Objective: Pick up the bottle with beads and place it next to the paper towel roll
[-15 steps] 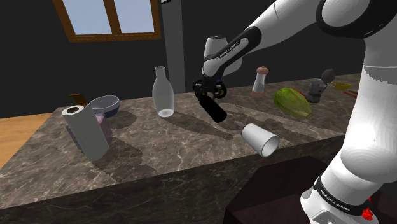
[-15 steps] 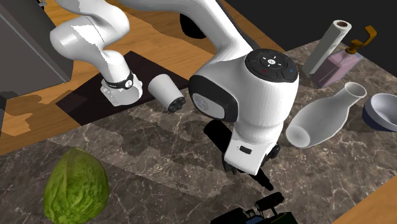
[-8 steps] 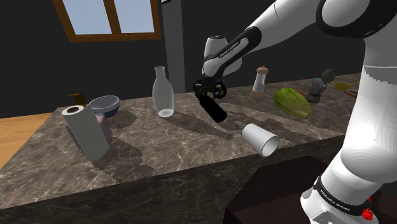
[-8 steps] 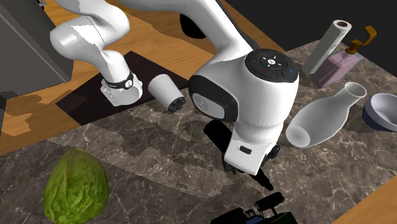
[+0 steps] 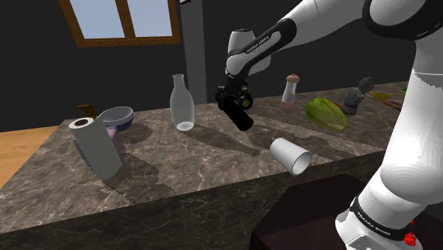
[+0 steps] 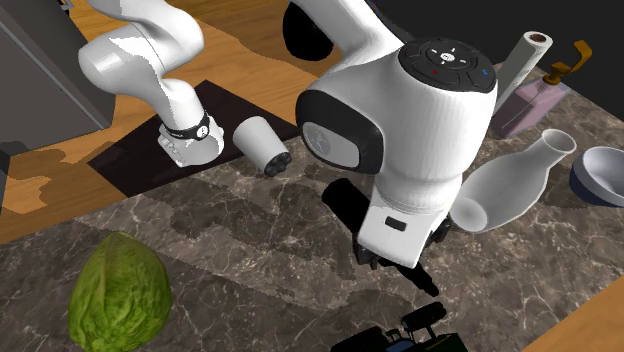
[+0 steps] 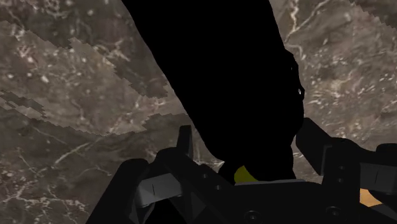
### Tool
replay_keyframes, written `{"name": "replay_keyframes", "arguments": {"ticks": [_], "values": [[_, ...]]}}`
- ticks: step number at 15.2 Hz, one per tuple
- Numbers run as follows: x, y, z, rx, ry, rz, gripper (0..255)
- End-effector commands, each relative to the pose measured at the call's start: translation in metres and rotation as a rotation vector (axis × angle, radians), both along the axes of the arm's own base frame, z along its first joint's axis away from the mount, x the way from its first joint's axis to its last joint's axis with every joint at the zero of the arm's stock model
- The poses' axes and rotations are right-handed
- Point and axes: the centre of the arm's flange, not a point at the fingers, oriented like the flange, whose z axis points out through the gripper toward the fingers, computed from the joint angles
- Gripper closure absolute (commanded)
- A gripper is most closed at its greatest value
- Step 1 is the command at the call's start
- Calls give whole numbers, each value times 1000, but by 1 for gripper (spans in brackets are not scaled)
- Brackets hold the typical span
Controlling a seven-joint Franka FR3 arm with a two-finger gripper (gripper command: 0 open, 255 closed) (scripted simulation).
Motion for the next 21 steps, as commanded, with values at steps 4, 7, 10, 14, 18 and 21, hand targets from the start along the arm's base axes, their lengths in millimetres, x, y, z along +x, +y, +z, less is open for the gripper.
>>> {"name": "replay_keyframes", "arguments": {"ticks": [4, 7, 10, 14, 18, 21], "values": [[-1, 0, 26, 0, -1, 0, 255], [-1, 0, 42, 0, -1, 0, 255], [-1, 0, 58, 0, -1, 0, 255], [-1, 0, 79, 0, -1, 0, 255], [-1, 0, 100, 0, -1, 0, 255], [-1, 0, 116, 0, -1, 0, 255]]}}
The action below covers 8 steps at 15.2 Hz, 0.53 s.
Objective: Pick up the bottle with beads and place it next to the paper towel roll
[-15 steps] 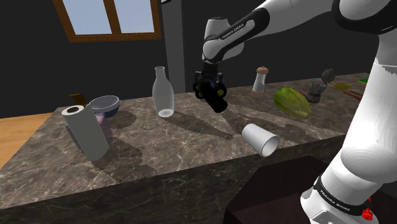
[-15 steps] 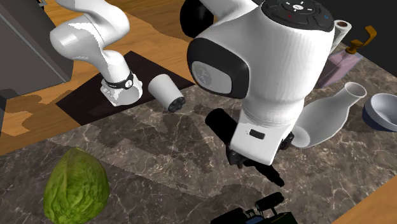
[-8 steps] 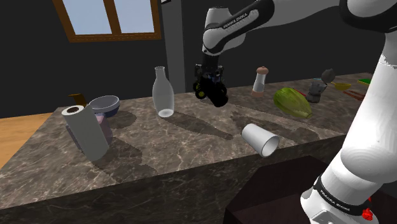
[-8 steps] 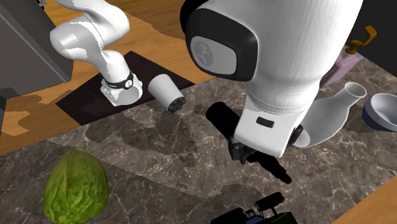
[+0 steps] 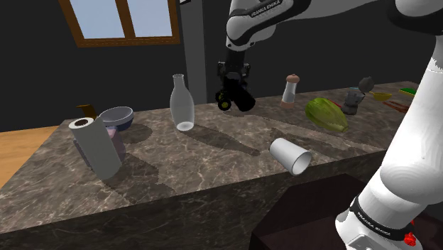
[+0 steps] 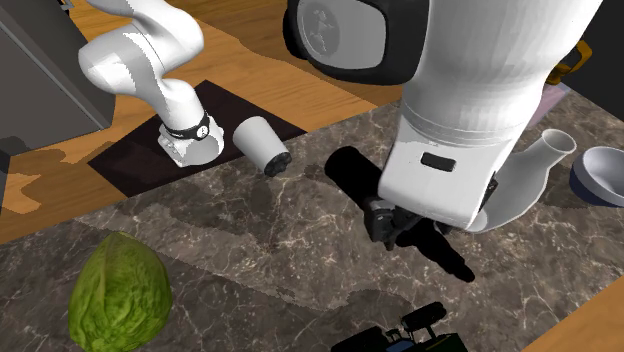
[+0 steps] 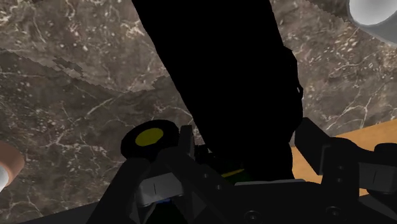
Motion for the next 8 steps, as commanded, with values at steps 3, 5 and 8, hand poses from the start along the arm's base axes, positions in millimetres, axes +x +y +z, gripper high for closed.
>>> {"name": "replay_keyframes", "arguments": {"ticks": [3, 5, 8], "values": [[0, 1, 22, 0, -1, 0, 255], [0, 1, 33, 0, -1, 0, 255], [0, 1, 49, 0, -1, 0, 255]]}}
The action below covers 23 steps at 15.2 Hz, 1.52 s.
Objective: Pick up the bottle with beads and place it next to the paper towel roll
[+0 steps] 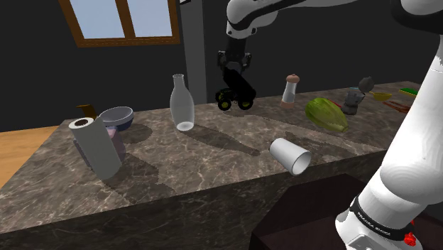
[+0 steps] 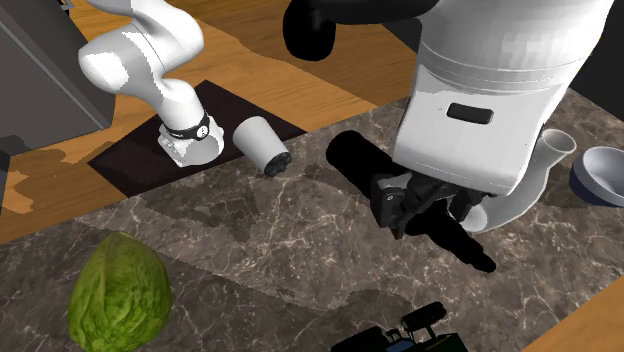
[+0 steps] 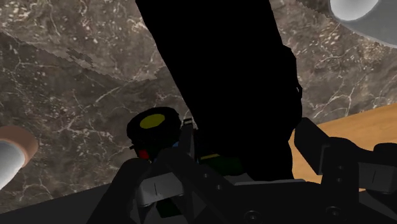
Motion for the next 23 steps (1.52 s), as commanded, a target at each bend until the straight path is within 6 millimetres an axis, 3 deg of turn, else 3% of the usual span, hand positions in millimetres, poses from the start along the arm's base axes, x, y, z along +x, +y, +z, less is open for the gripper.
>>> {"name": "replay_keyframes", "arguments": {"ticks": [1, 17, 23], "values": [[1, 1, 11, 0, -1, 0, 255], [1, 1, 93, 0, -1, 0, 255], [-10, 79, 93, 0, -1, 0, 255]]}}
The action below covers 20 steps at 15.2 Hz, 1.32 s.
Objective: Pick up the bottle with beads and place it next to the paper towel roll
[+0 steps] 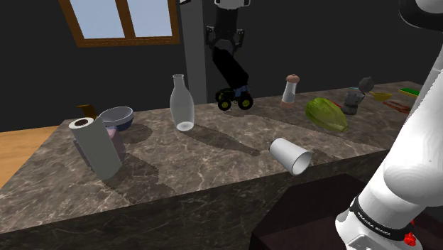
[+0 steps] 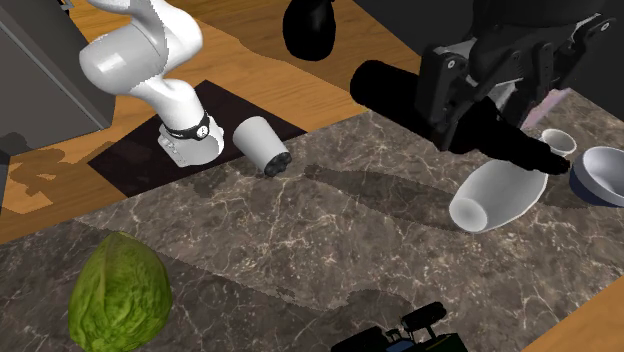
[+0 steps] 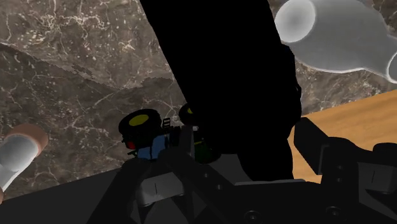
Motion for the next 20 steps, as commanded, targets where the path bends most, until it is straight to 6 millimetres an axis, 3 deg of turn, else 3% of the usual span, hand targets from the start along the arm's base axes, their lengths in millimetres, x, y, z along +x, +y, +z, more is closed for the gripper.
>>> {"name": "replay_keyframes", "arguments": {"ticks": [1, 20], "values": [[-3, 25, 0, 0, -1, -2, 255], [-38, 273, 2, 0, -1, -2, 255]]}}
